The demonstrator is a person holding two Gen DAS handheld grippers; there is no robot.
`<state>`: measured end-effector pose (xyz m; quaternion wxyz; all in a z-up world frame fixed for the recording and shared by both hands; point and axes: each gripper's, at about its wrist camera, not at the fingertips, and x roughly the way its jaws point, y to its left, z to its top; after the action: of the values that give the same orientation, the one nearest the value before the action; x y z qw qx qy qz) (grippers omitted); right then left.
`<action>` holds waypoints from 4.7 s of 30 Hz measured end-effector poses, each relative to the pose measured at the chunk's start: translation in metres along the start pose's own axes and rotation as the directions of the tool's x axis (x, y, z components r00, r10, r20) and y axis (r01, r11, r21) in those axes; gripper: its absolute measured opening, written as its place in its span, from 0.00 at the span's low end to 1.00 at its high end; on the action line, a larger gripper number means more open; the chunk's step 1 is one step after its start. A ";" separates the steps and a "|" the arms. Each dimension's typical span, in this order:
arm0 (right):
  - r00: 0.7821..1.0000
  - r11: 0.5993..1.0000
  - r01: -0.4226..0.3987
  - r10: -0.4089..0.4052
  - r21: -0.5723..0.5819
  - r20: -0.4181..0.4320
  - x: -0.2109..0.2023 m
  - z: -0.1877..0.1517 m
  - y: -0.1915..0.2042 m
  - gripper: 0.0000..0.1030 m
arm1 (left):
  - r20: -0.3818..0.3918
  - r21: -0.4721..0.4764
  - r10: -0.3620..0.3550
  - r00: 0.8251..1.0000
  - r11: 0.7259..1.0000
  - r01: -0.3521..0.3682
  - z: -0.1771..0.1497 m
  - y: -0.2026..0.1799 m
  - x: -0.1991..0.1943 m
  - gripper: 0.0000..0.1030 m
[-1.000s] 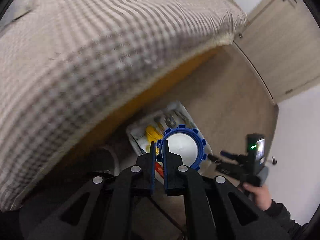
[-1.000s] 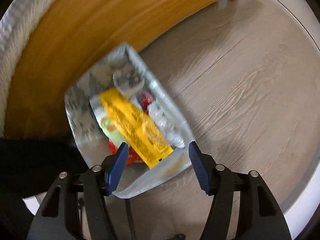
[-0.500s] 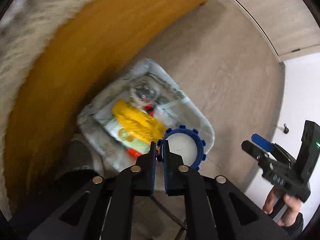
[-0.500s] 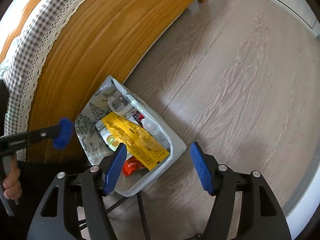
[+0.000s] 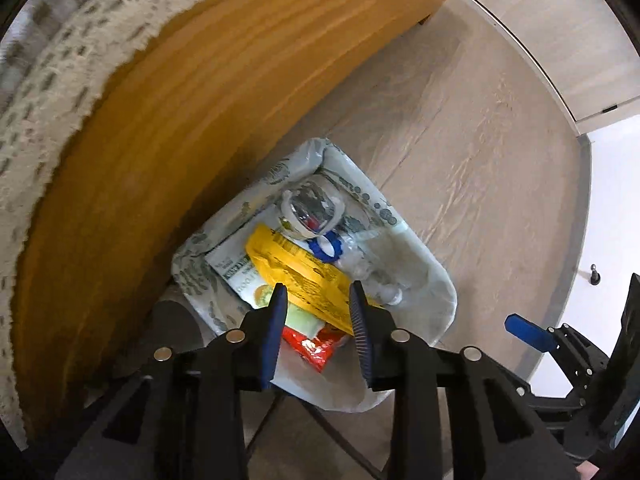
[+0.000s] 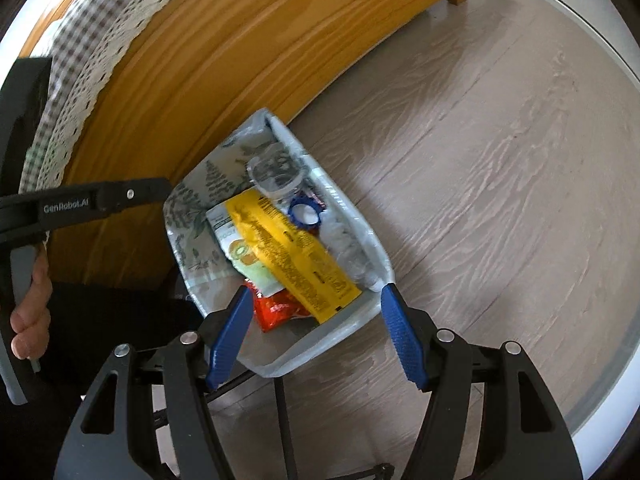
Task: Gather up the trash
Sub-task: 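Return to the bed and grasp the blue supplement box with the left tool, then grasp the labeled clear bottle with the right tool while the left tool holds the box, then carry the box and bottle over the wastebasket and open both tools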
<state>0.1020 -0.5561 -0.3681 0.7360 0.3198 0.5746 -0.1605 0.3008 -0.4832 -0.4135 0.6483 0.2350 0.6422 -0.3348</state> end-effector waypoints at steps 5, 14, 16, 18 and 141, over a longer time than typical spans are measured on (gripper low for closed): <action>1.000 0.998 0.018 -0.018 -0.055 -0.005 -0.005 0.004 0.015 0.62 | 0.055 0.006 0.000 0.999 1.000 -0.001 -0.011 0.005 -0.025 0.28; 0.990 0.984 0.112 -0.099 -0.136 0.098 -0.047 0.035 0.048 0.62 | 0.337 -0.034 -0.025 0.941 0.999 0.039 -0.028 0.035 -0.126 0.29; 0.985 0.981 0.126 -0.106 -0.148 0.136 -0.060 0.045 0.061 0.62 | 0.416 -0.035 -0.024 0.909 0.999 0.042 -0.038 0.049 -0.158 0.35; 0.978 0.976 0.135 -0.103 -0.170 0.181 -0.074 0.056 0.079 0.62 | 0.484 -0.057 -0.001 0.875 0.998 0.033 -0.048 0.071 -0.189 0.39; 0.995 0.889 0.012 -0.056 -0.458 -0.085 0.085 -0.045 0.114 0.60 | 0.427 -0.127 -0.095 0.899 0.978 0.164 -0.075 0.128 -0.269 0.58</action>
<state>0.1620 -0.4306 -0.4222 0.7593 0.1351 0.6363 -0.0185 0.3581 -0.3074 -0.1683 0.7637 0.0615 0.5273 -0.3672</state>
